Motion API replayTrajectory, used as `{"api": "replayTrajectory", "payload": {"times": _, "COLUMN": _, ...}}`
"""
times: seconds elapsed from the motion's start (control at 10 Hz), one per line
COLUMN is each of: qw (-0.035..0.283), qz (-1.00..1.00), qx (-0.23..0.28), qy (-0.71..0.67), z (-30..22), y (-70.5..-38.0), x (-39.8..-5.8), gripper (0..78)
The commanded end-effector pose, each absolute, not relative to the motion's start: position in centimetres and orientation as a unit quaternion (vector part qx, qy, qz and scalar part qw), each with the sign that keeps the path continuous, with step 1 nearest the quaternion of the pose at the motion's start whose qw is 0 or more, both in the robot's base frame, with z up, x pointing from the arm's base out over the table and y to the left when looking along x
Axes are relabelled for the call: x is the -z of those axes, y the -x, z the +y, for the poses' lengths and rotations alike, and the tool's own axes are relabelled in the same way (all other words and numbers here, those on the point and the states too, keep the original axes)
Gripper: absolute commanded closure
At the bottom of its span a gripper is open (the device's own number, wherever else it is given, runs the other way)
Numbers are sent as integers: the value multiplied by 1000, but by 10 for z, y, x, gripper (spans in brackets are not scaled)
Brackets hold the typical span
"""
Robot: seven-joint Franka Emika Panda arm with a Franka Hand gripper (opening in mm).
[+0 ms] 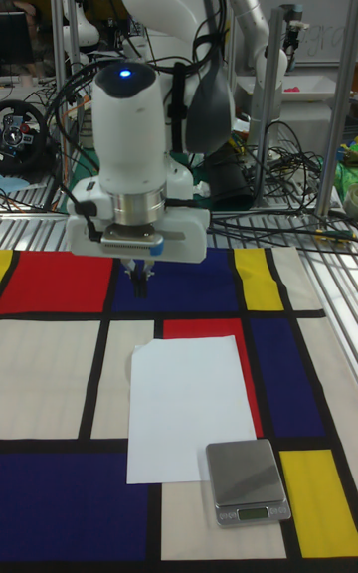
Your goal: Unfold a piece of paper
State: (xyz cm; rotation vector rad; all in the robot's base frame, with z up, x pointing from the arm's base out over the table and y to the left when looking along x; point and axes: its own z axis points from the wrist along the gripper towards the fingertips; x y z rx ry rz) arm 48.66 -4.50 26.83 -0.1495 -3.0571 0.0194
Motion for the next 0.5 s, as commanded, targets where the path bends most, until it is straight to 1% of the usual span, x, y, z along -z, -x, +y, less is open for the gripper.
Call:
{"api": "replayTrajectory", "payload": {"times": 0.1, "qw": 31, "qz": -998, "qx": -1, "qy": 54, "z": -41, "y": -479, "x": -274, "gripper": 764}}
{"api": "replayTrajectory", "payload": {"times": 0.3, "qw": 18, "qz": -999, "qx": 5, "qy": 42, "z": -42, "y": -483, "x": -276, "gripper": 764}}
{"api": "replayTrajectory", "payload": {"times": 0.5, "qw": 17, "qz": -999, "qx": 11, "qy": 34, "z": -41, "y": -482, "x": -276, "gripper": 764}}
